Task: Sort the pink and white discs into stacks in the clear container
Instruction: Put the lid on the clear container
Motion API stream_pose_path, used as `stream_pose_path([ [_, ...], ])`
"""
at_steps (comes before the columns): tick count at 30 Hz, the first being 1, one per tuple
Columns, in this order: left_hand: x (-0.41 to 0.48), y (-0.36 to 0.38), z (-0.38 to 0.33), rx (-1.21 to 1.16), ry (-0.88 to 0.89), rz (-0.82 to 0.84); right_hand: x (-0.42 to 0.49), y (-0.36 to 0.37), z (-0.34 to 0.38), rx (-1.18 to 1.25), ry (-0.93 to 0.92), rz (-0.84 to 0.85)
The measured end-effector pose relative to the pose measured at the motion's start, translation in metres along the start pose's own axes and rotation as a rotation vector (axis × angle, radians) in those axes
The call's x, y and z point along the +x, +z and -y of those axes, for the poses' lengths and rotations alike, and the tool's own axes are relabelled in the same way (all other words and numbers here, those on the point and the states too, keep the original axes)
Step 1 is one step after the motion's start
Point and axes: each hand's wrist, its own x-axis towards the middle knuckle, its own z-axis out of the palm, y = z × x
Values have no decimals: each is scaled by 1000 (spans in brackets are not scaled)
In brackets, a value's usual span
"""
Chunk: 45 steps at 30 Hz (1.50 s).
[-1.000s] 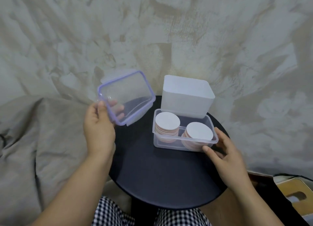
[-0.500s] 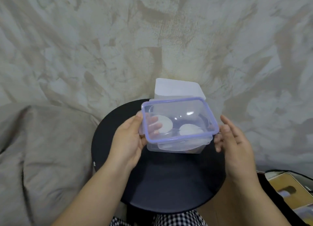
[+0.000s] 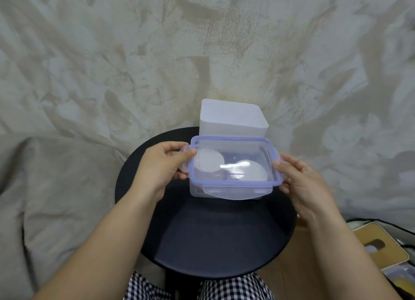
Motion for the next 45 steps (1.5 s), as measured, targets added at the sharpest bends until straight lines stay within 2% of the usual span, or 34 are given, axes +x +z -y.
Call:
stream_pose_path([
  [6,6,2,10,114,22,-25,1,11,-9,54,-13,-73],
  [14,-3,-1,12,116,11,-22,-13,10,-12,41,-21,-112],
  [26,-22,-15,11,212,48,0,-41,5,-20,49,-50,-68],
  [38,-20,-12,7,174,22,26,-40,5,-18,-16,-59,-75],
  [45,-21,-14,11,176,34,16,-42,3,-18,14,-43,-23],
])
